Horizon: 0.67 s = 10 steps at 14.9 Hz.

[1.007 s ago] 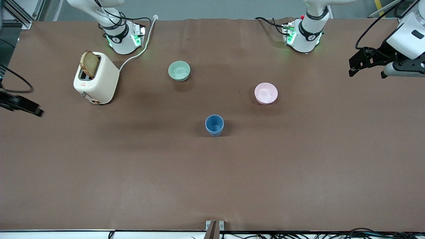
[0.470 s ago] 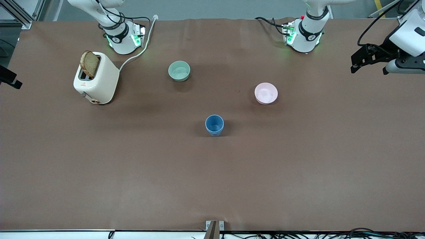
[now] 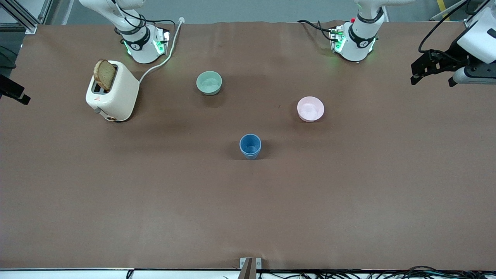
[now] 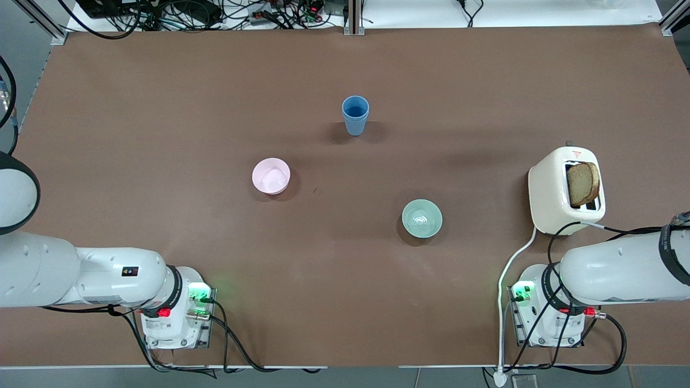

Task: Stack blue cups with both arms

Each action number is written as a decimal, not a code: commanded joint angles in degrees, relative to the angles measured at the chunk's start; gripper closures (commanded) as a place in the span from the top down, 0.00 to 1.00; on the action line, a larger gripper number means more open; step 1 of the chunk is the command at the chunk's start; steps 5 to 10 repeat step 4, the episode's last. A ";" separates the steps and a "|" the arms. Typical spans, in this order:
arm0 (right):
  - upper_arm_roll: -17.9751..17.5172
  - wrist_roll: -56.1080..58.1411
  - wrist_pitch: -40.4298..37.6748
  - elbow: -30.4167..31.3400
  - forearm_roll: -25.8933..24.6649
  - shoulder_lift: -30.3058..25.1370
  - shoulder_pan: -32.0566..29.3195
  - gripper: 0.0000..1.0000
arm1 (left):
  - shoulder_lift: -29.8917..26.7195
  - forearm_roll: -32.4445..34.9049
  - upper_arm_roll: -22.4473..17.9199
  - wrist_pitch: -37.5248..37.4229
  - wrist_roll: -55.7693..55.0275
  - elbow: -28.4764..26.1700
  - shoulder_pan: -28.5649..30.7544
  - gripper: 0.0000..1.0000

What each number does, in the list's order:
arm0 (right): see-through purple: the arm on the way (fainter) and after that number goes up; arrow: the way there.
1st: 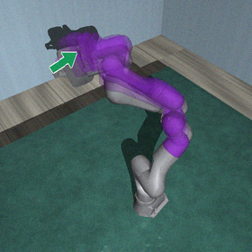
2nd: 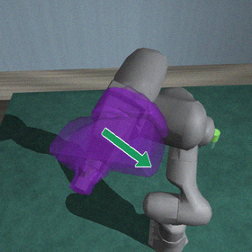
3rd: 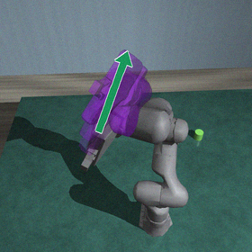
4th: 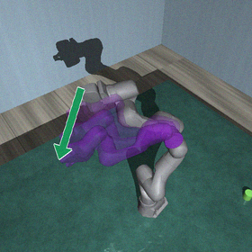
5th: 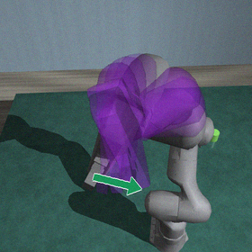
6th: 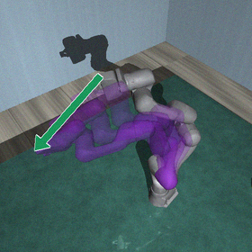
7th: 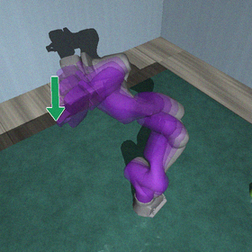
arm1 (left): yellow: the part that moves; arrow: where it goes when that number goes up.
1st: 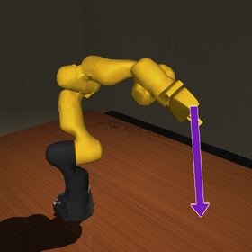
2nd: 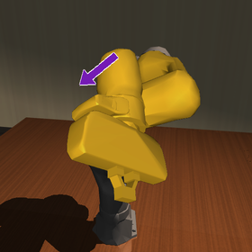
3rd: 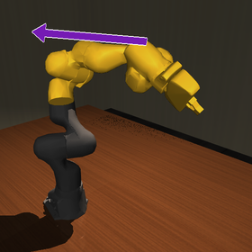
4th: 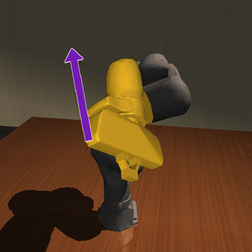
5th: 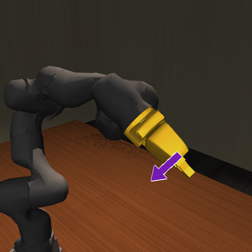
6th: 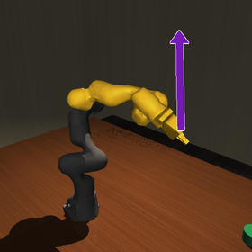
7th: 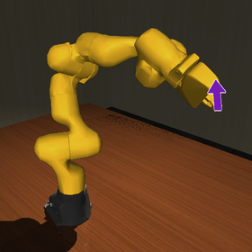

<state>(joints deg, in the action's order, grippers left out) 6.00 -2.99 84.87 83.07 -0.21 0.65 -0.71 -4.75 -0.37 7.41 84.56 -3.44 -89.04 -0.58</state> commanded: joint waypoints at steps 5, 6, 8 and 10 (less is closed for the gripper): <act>-1.60 -0.09 0.39 1.30 -0.76 -1.35 -0.87 1.00 | 0.10 0.55 -0.03 -2.20 0.81 2.64 0.40 1.00; -1.60 -0.09 0.39 1.30 -0.76 -1.35 -0.87 1.00 | 0.10 0.55 -0.03 -2.20 0.81 2.64 0.40 1.00; -1.60 -0.09 0.39 1.30 -0.76 -1.35 -0.87 1.00 | 0.10 0.55 -0.03 -2.20 0.81 2.64 0.40 1.00; -1.60 -0.09 0.39 1.30 -0.76 -1.35 -0.87 1.00 | 0.10 0.55 -0.03 -2.20 0.81 2.64 0.40 1.00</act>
